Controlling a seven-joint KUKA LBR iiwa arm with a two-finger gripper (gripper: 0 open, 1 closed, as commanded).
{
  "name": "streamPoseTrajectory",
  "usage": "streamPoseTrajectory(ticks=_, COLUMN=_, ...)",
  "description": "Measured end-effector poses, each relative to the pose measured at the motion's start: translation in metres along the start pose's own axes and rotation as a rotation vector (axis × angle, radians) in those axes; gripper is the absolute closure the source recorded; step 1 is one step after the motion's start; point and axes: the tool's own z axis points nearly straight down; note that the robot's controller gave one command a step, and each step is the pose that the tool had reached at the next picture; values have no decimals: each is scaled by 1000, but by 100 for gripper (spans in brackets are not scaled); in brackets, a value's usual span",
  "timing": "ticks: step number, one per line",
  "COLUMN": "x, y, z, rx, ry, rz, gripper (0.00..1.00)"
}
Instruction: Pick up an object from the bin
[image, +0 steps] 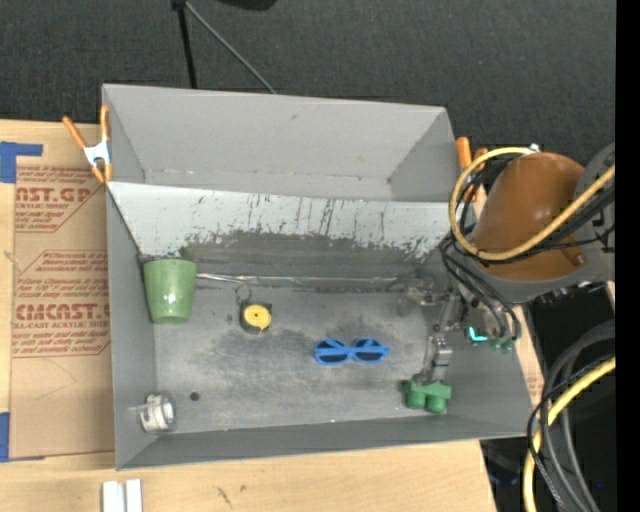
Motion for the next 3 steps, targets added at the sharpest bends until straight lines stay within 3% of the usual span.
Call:
streamPoseTrajectory(ticks=1, x=-15, y=56, z=108, rx=-2, ry=-1, rz=-20, gripper=0)
streamPoseTrajectory(ticks=2, x=-17, y=54, z=104, rx=0, ry=-8, rz=-17, gripper=100)
streamPoseTrajectory(ticks=3, x=-26, y=70, z=-142, rx=-1, ry=-18, rz=5, gripper=100)
